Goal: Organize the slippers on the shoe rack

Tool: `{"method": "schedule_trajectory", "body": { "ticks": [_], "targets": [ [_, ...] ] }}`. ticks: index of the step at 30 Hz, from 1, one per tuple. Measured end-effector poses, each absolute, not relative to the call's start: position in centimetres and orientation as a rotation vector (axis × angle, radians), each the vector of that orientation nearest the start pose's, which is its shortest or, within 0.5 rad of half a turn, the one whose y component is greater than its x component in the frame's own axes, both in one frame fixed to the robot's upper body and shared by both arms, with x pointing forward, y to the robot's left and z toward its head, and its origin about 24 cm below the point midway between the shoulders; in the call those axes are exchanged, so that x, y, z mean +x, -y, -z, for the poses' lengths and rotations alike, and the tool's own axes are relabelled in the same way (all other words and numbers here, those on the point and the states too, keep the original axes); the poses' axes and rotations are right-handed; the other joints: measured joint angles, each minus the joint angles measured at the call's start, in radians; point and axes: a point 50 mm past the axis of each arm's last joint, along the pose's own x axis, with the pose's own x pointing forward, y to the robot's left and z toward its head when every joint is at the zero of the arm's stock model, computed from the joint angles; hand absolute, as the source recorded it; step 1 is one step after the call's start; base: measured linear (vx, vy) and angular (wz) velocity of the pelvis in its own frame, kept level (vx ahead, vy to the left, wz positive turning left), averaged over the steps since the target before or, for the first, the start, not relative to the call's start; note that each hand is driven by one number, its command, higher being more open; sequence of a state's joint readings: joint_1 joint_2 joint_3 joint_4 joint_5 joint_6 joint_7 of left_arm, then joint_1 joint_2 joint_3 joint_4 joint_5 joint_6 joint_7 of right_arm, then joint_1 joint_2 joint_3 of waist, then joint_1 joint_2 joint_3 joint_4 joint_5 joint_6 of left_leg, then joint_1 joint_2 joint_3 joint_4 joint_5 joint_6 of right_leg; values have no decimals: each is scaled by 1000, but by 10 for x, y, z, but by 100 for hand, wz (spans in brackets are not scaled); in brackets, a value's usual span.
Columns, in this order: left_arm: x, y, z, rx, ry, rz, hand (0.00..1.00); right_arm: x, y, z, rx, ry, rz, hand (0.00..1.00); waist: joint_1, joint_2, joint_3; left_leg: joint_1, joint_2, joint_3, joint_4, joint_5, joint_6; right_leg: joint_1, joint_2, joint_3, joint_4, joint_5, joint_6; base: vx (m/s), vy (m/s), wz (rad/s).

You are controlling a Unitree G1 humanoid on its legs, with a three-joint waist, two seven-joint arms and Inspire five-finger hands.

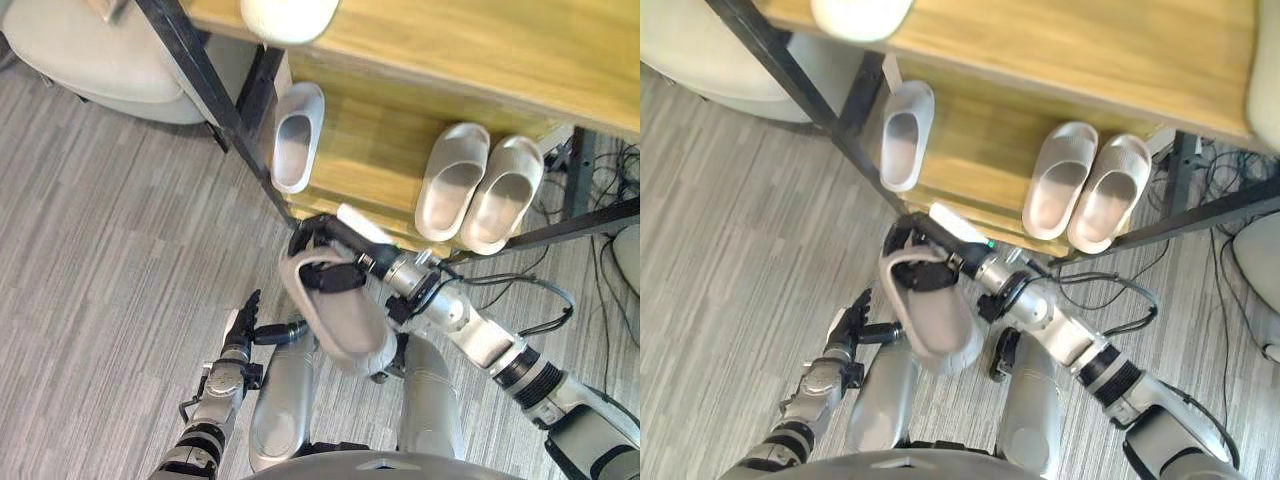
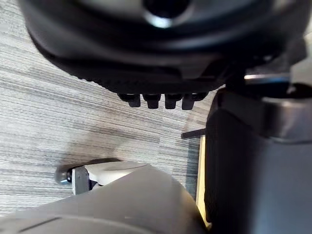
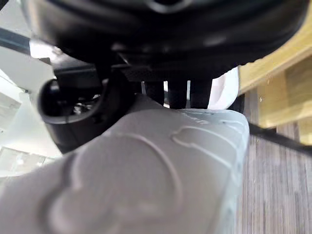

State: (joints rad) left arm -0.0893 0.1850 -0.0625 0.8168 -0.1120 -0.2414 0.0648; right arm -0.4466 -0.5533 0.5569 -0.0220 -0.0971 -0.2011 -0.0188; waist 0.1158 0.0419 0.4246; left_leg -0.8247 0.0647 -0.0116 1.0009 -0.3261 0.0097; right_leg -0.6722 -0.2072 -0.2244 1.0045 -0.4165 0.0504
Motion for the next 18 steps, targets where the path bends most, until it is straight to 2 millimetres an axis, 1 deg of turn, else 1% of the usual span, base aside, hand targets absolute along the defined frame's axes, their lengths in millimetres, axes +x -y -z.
{"method": "schedule_trajectory", "body": {
  "ticks": [1, 6, 7, 11, 14, 18],
  "targets": [
    [221, -202, 81, 107, -458, -104, 100, 291, 98, -148, -705, 591, -512, 0, 3, 0, 5, -41, 8, -4, 46, -18, 1, -35, -10, -23, 42, -11, -4, -25, 20, -14],
    [231, -203, 67, 74, -378, -125, 100, 303, 120, -188, -734, 745, -252, 0, 6, -6, 28, -137, 9, -20, 148, -50, 5, -117, -26, -29, 143, -56, -9, -49, 40, 2],
    [233, -203, 64, 70, -362, -128, 100, 304, 122, -193, -745, 773, -214, 0, 7, -9, 29, -156, 6, -23, 165, -53, 6, -134, -32, -30, 164, -65, -10, -71, 55, 9],
    [239, -203, 55, 45, -311, -146, 100, 305, 122, -206, -780, 840, -151, 0, 22, -22, 37, -216, 4, -29, 201, -57, 4, -191, -43, -32, 210, -80, -13, -28, 16, 4],
    [242, -200, 50, 34, -284, -142, 100, 306, 123, -211, -808, 864, -107, 0, 33, -27, 38, -249, -3, -38, 218, -56, 2, -216, -54, -42, 234, -90, -19, -8, -1, 10],
    [244, -199, 47, 31, -267, -144, 100, 314, 126, -223, -847, 892, -34, 0, 39, -33, 41, -262, -6, -43, 224, -55, 1, -226, -60, -48, 244, -97, -19, 4, -6, 6]
  ]
}}
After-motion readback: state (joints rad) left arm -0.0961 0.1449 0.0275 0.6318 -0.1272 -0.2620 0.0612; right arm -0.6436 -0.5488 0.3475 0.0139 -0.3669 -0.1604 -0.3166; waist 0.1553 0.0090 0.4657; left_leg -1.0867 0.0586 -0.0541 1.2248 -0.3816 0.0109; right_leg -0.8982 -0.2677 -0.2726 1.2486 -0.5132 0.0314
